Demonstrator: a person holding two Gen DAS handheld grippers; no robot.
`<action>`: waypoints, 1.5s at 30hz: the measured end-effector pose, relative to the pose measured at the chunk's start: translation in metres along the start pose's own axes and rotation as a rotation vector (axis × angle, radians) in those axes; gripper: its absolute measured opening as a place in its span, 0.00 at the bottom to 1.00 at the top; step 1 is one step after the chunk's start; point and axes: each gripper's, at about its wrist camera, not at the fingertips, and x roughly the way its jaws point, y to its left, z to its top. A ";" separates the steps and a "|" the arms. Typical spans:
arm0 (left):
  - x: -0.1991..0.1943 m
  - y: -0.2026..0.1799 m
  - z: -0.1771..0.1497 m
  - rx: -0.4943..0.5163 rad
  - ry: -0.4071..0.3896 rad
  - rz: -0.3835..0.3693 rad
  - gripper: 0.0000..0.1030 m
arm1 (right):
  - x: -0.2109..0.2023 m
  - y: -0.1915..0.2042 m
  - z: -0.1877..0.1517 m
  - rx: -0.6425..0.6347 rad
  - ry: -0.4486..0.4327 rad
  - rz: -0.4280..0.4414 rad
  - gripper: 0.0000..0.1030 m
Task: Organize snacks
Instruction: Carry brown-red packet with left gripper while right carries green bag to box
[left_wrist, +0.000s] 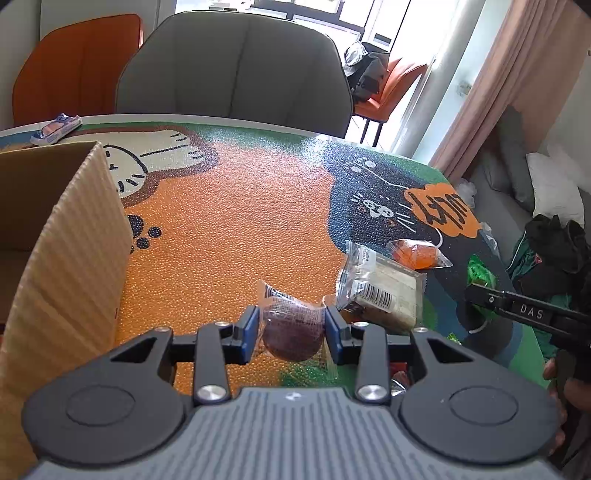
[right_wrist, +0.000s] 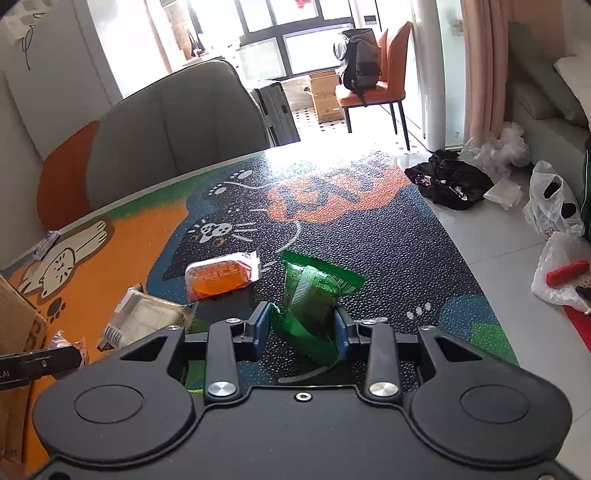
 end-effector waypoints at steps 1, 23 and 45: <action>-0.002 0.000 0.000 0.000 -0.002 -0.001 0.36 | -0.004 0.003 -0.001 -0.009 -0.007 0.007 0.31; -0.091 0.024 -0.011 -0.028 -0.147 0.005 0.36 | -0.068 0.065 -0.018 -0.096 -0.080 0.129 0.30; -0.157 0.087 -0.026 -0.102 -0.245 0.053 0.36 | -0.097 0.148 -0.029 -0.203 -0.122 0.229 0.31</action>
